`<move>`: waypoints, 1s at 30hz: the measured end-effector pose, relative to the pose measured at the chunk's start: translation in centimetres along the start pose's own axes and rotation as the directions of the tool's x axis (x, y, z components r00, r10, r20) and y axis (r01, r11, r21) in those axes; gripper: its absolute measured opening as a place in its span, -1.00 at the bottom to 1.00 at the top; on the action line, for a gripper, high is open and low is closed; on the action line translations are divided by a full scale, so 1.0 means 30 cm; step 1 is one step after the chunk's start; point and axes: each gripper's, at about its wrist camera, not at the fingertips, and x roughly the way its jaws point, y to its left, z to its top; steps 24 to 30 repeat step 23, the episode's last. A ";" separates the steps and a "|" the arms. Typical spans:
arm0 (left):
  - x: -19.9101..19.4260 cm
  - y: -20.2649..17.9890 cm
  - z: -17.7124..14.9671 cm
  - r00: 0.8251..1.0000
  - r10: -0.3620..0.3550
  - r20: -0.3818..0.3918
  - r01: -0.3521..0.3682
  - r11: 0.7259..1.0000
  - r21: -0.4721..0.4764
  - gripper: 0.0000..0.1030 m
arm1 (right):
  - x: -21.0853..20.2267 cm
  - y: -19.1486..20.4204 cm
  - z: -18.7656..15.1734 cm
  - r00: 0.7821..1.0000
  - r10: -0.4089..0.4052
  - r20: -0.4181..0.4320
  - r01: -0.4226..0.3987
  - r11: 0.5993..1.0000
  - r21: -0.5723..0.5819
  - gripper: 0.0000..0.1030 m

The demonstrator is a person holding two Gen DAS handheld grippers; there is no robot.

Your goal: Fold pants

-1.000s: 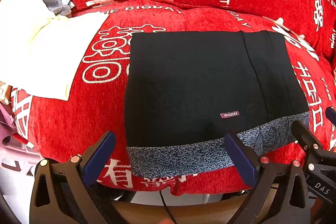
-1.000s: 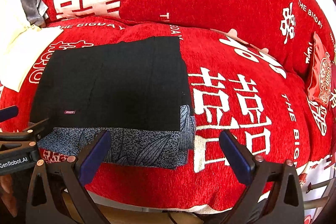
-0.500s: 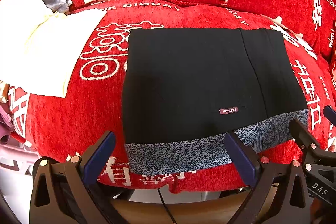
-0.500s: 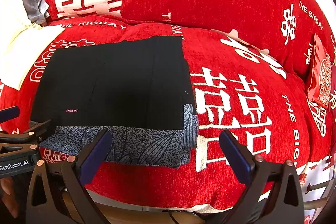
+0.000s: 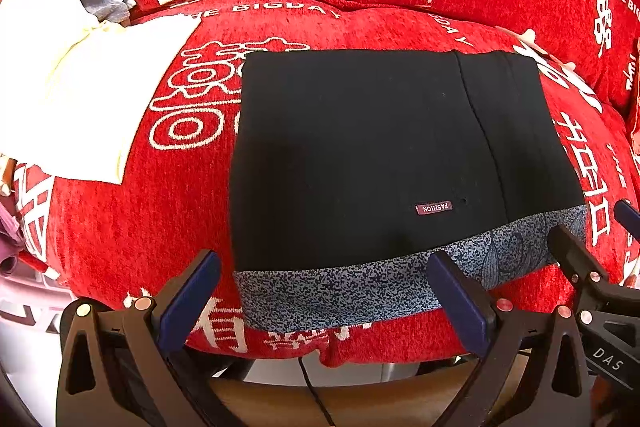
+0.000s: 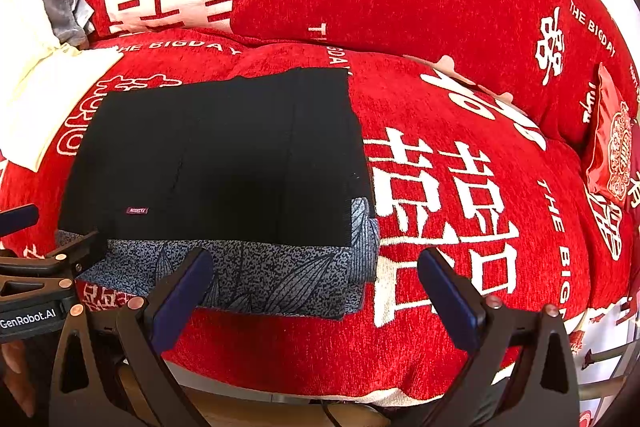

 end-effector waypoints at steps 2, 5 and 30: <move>0.002 -0.001 -0.001 1.000 -0.004 -0.004 0.004 1.000 0.000 1.00 | 0.000 0.002 0.000 1.000 -0.001 0.000 0.001 1.000 0.001 0.99; 0.003 0.001 0.000 1.000 -0.006 -0.005 0.006 1.000 0.002 1.00 | 0.000 0.002 0.000 1.000 -0.002 0.000 0.002 1.000 0.003 0.99; 0.029 0.065 -0.061 0.998 -0.053 -0.020 0.053 0.999 -0.006 1.00 | 0.044 -0.050 -0.051 0.999 0.000 -0.043 0.003 0.997 0.074 0.99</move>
